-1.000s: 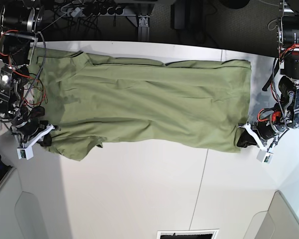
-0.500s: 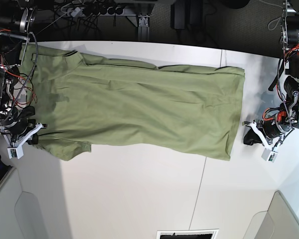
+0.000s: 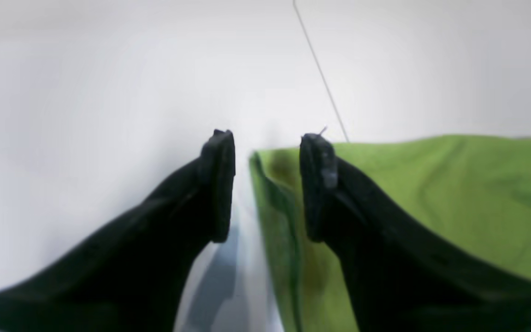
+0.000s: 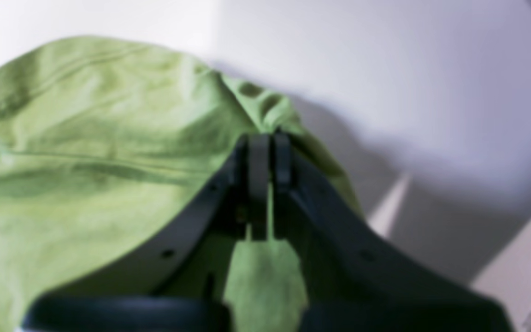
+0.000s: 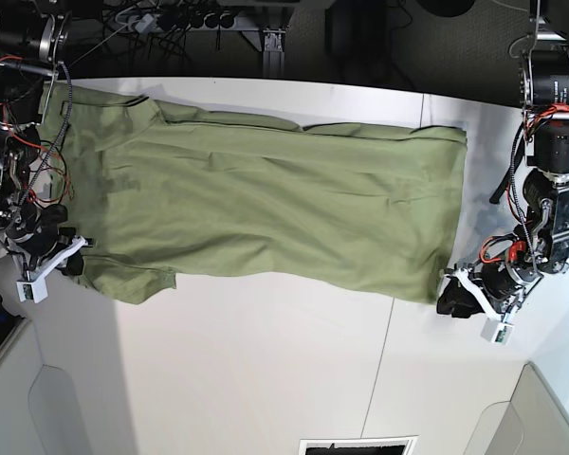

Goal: Layout the t-shirt on the table in an organized manner, then fold the t-shirt properly
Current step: 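Lift the hem-side edge with both grippers and fold it over the shirt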

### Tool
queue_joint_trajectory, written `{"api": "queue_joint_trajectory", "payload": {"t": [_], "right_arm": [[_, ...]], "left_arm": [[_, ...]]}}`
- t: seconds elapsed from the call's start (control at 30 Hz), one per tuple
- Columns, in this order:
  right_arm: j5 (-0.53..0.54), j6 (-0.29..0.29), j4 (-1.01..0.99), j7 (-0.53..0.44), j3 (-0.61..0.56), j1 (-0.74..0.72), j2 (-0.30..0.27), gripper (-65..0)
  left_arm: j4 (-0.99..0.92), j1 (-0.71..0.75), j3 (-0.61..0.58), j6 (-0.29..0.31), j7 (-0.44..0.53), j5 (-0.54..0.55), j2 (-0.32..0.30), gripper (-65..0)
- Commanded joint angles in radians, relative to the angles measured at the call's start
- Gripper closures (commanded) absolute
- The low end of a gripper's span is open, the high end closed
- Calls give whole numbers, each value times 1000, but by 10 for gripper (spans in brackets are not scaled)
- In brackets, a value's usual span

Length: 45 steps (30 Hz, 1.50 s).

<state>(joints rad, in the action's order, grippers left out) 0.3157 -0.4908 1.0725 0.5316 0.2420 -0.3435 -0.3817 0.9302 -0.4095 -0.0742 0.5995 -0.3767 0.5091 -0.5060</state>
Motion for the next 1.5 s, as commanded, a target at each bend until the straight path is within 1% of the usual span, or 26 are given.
{"api": "queue_joint_trajectory", "payload": {"t": [0.0, 0.17, 0.23, 0.27, 0.3, 0.4, 0.47, 0.57, 0.6, 0.63, 0.7, 0.73, 0.77, 0.83, 0.87, 0.93, 1.0, 1.07, 1.17, 1.3, 1.47], "right_arm": [[15, -8, 18, -18, 7, -25, -8, 0], [14, -8, 18, -13, 7, -24, 5, 0], [14, -8, 18, -11, 7, -25, 5, 0], [14, -8, 18, -11, 7, -25, 6, 0], [15, -8, 18, -12, 7, -25, 6, 0], [14, -7, 18, -12, 7, -27, 8, 0], [5, -7, 18, -12, 7, -27, 6, 0], [-50, 2, 18, -12, 8, -26, -6, 0], [-68, 13, 18, -12, 9, -26, -13, 0], [-73, 23, 18, -12, 9, -25, -20, 0], [-71, 23, 18, -12, 10, -25, -34, 0], [-64, 23, 18, -13, 10, -25, -38, 0], [-53, 23, 18, -12, 10, -27, -39, 0], [-24, 14, 18, -12, 9, -27, -39, 0], [-8, 8, 18, -12, 9, -27, -38, 0], [8, -8, 18, -7, 9, -24, -38, 0], [8, -11, 19, 29, 10, -24, -39, 0], [8, -11, 20, 69, 13, -23, -39, 0], [37, -33, 42, 76, 29, 2, -40, 0], [95, -38, 149, 87, 52, 85, -48, 0], [101, -40, 319, 109, 68, 204, -58, 0]], "left_arm": [[2, -26, -2, -23, 32, -6, -5, -259], [-39, -26, -36, -126, 71, -115, 43, -258], [-52, -26, -50, -145, 79, -135, 51, -255], [-56, -25, -55, -144, 81, -136, 52, -234], [-58, -25, -61, -143, 81, -136, 52, -189], [-57, -26, -64, -136, 81, -136, 51, -10], [-57, -26, -64, -122, 81, -136, 40, 0], [-57, -25, -64, -121, 80, -134, 7, 0], [-57, -25, -64, -120, 79, -132, -6, 0], [-57, -25, -64, -120, 75, -132, -20, 0], [-56, -25, -64, -112, 64, -124, -46, 0], [-56, -25, -64, -89, 62, -107, -57, 0], [-56, -25, -64, -43, 61, -84, -66, 0], [-53, -25, -64, 81, 58, -26, -80, 0], [-50, -25, -64, 99, 54, 8, -84, 0], [-38, -24, -64, 99, 15, 70, -90, 0], [-12, -22, -64, 99, -59, 137, -98, 0], [11, -19, -64, 99, -129, 185, -115, 0], [52, -14, -64, 99, -212, 288, -151, 0], [141, 13, -64, 99, -313, 375, -205, 0], [272, 69, -64, 99, -446, 500, -255, 0]]}}
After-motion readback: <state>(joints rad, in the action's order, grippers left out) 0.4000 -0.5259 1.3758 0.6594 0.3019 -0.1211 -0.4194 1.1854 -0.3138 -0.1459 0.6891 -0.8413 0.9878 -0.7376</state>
